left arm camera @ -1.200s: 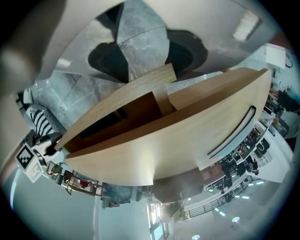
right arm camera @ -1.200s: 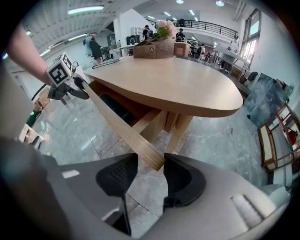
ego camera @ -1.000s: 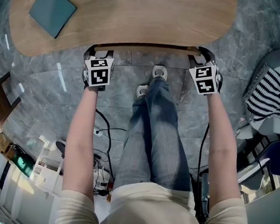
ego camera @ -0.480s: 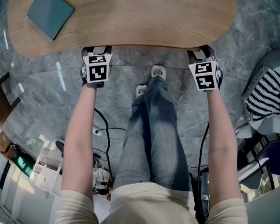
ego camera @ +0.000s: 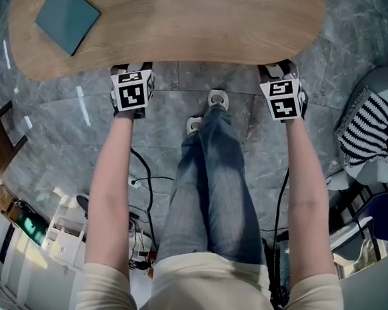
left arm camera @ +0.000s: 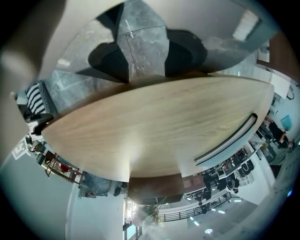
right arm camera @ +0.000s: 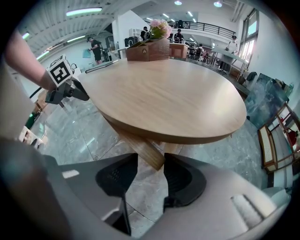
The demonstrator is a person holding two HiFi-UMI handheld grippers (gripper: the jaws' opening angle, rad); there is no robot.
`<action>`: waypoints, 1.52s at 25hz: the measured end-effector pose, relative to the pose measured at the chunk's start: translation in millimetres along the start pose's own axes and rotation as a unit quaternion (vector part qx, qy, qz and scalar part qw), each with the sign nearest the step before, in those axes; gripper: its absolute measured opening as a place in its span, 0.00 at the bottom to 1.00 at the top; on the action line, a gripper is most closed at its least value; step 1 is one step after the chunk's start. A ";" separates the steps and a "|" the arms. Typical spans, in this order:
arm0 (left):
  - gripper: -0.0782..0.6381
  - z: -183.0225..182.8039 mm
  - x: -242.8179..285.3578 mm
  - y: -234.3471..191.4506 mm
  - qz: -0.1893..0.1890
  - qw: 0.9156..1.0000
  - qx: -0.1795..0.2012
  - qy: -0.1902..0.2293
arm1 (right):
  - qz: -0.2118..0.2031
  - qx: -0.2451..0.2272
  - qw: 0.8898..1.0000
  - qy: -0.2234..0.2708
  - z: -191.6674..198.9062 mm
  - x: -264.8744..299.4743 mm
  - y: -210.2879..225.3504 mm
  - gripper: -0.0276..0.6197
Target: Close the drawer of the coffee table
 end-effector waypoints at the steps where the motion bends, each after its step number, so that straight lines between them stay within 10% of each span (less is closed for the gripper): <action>1: 0.45 -0.1 -0.1 0.2 -0.001 1.000 0.000 -0.001 | 0.001 0.001 1.000 0.000 0.1 0.1 0.2 0.31; 17: 0.44 16.0 -31.5 16.5 0.015 0.997 -0.045 0.061 | 0.053 0.107 0.992 0.046 20.4 -26.2 -21.6 0.25; 21: 0.32 24.4 -49.8 26.4 0.028 0.995 -0.052 0.085 | 0.056 0.134 0.986 0.077 16.7 -42.6 -39.4 0.06; 29: 0.11 38.8 -89.5 42.3 0.043 0.989 -0.039 0.133 | 0.034 0.163 0.976 0.144 2.2 -78.1 -83.6 0.05; 38: 0.11 57.0 -156.3 67.4 0.072 0.982 -0.045 0.169 | 0.019 0.197 0.960 0.198 -0.4 -141.0 -128.3 0.05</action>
Point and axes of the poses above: the fingertips, and each gripper's own axes: x forward along the fingers, y to its right, z out of its underside, the point moved 2 cm from there along -x, backward along the fingers, and after that the axes turned 6 degrees about -y, right-handed, at the moved point
